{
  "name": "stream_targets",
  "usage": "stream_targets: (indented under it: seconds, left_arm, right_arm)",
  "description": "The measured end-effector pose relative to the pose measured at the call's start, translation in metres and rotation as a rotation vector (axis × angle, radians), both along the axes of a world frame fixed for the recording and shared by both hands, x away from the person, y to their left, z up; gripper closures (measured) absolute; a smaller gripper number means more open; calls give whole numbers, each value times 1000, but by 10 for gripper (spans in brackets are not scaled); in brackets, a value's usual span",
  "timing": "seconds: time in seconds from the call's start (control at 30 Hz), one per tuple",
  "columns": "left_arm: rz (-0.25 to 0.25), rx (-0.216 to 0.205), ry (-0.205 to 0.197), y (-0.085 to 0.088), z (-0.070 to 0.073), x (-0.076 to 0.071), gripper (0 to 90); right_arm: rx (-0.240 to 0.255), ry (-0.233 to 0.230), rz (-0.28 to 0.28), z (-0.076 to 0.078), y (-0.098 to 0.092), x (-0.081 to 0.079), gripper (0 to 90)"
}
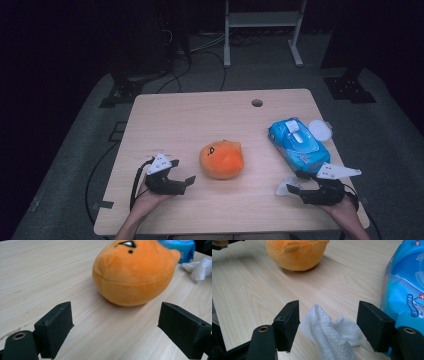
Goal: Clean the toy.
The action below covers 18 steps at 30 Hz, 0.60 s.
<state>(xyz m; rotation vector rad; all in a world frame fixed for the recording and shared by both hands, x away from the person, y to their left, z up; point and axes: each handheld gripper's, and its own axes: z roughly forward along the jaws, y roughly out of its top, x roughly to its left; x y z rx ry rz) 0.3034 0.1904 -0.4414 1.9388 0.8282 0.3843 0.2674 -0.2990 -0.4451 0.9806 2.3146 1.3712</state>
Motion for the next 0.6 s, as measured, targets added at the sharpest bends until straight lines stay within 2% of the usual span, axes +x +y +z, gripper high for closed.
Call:
stream_targets:
  seconds: [0.2,0.27,0.4,0.6]
  left_arm:
    - [19,21,5,6,-8,-2,110]
    - [25,20,-3,7,-10,-2,106]
    - [30,22,8,9,-14,-2,101]
    - [24,82,4,9,-21,-3,94]
  right_arm:
    - [-12,1,3,-3,0,-2,335]
    - [-9,3,1,-3,0,-2,335]
    - [-6,2,-3,-5,-1,-5,334]
    - [-7,-4,-4,-6,-1,-8,331]
